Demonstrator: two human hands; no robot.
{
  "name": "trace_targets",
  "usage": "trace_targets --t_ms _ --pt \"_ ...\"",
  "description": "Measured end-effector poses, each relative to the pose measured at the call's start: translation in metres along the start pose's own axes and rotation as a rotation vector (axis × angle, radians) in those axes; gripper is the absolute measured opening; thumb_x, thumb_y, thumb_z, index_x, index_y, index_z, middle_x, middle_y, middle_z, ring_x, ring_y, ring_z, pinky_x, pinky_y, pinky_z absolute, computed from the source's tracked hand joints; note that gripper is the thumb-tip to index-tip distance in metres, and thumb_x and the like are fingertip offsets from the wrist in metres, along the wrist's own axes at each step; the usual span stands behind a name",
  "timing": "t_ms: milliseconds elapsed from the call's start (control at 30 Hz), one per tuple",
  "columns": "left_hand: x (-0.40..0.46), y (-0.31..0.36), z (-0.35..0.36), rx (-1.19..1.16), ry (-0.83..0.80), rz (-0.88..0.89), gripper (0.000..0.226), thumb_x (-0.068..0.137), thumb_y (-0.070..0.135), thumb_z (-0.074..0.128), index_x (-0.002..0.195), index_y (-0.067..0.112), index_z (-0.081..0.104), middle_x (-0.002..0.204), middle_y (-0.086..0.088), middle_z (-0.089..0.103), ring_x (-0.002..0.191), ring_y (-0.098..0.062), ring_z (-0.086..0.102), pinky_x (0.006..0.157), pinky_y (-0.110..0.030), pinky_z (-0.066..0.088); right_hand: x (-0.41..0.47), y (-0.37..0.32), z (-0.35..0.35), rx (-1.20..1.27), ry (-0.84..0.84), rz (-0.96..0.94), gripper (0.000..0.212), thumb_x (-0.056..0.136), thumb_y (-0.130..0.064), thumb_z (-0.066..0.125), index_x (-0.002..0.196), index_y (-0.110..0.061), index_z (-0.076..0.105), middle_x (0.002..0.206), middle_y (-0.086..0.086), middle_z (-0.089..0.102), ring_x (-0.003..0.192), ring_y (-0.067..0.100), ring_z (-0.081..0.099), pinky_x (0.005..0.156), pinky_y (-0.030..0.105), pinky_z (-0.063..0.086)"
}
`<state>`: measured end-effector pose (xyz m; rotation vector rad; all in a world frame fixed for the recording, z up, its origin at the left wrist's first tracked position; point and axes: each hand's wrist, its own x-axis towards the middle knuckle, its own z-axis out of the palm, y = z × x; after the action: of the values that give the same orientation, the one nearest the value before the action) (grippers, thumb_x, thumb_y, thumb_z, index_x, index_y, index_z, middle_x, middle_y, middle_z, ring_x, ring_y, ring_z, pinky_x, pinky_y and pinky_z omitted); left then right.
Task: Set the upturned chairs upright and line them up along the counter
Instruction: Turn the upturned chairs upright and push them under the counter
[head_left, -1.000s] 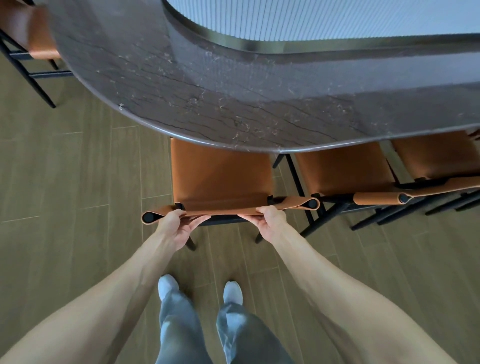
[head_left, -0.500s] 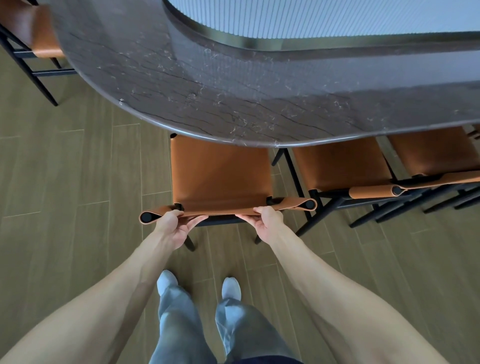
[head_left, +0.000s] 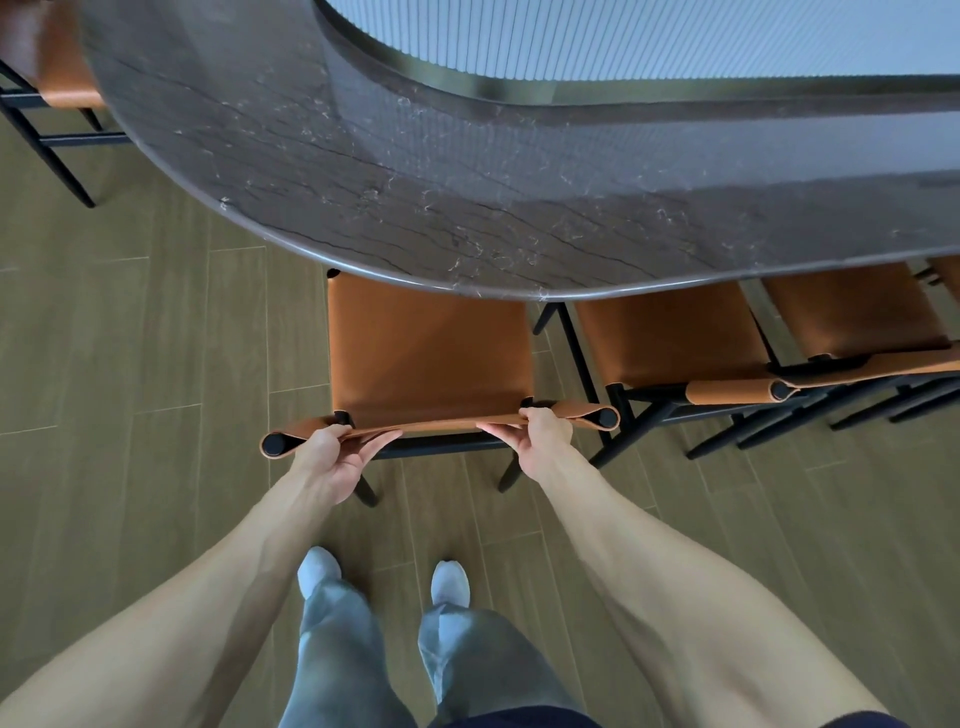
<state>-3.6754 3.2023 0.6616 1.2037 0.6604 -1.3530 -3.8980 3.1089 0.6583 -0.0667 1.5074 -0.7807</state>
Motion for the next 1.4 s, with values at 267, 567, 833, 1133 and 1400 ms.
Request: trace_targets --t_ms 267,567,833,1133,1400 --pt "0.000 -0.010 0.017 -0.037 -0.018 -0.001 0.036 0.106 -0.002 0.036 0.141 -0.009 0.038 0.140 -0.034 0.050 0.124 -0.060 0.049 0.085 -0.062 0.055 0.012 -0.024 0.000 -0.034 -0.007 -0.029 0.035 0.098 0.010 0.047 0.127 -0.010 0.044 0.108 0.023 0.061 0.060 0.043 0.073 0.070 0.059 0.062" --pt "0.001 -0.017 0.027 0.043 -0.004 0.055 0.034 0.105 -0.003 0.035 0.137 -0.010 0.043 0.131 -0.033 0.058 0.116 -0.056 0.058 0.073 -0.059 0.058 0.023 -0.029 -0.009 -0.087 -0.016 -0.009 0.037 0.098 0.010 0.046 0.130 -0.008 0.044 0.113 0.023 0.062 0.063 0.044 0.074 0.074 0.061 0.061" --pt "-0.009 -0.024 0.031 0.098 0.086 0.065 0.035 0.104 -0.006 0.035 0.137 -0.009 0.046 0.130 -0.031 0.059 0.114 -0.055 0.060 0.072 -0.057 0.056 0.019 -0.028 -0.016 -0.098 -0.039 -0.009 0.041 0.095 0.014 0.044 0.131 -0.007 0.042 0.124 0.024 0.059 0.075 0.046 0.071 0.068 0.058 0.062" --pt "-0.035 -0.004 0.045 0.504 0.074 -0.125 0.042 0.106 0.017 0.042 0.142 -0.006 0.040 0.114 -0.039 0.063 0.098 -0.052 0.068 0.063 -0.052 0.061 -0.010 -0.057 -0.012 -0.725 -0.142 0.166 0.040 0.105 -0.022 0.049 0.129 0.009 0.054 0.105 0.033 0.070 0.081 0.045 0.075 0.056 0.044 0.062" --pt "-0.095 0.057 0.101 1.021 0.005 0.582 0.031 0.102 0.024 0.053 0.118 0.002 0.067 0.106 -0.014 0.074 0.092 -0.029 0.073 0.079 -0.040 0.062 -0.075 -0.097 0.082 -0.697 -0.264 -0.442 0.032 0.102 -0.022 0.054 0.106 0.004 0.072 0.098 0.022 0.076 0.085 0.027 0.076 0.086 0.042 0.062"
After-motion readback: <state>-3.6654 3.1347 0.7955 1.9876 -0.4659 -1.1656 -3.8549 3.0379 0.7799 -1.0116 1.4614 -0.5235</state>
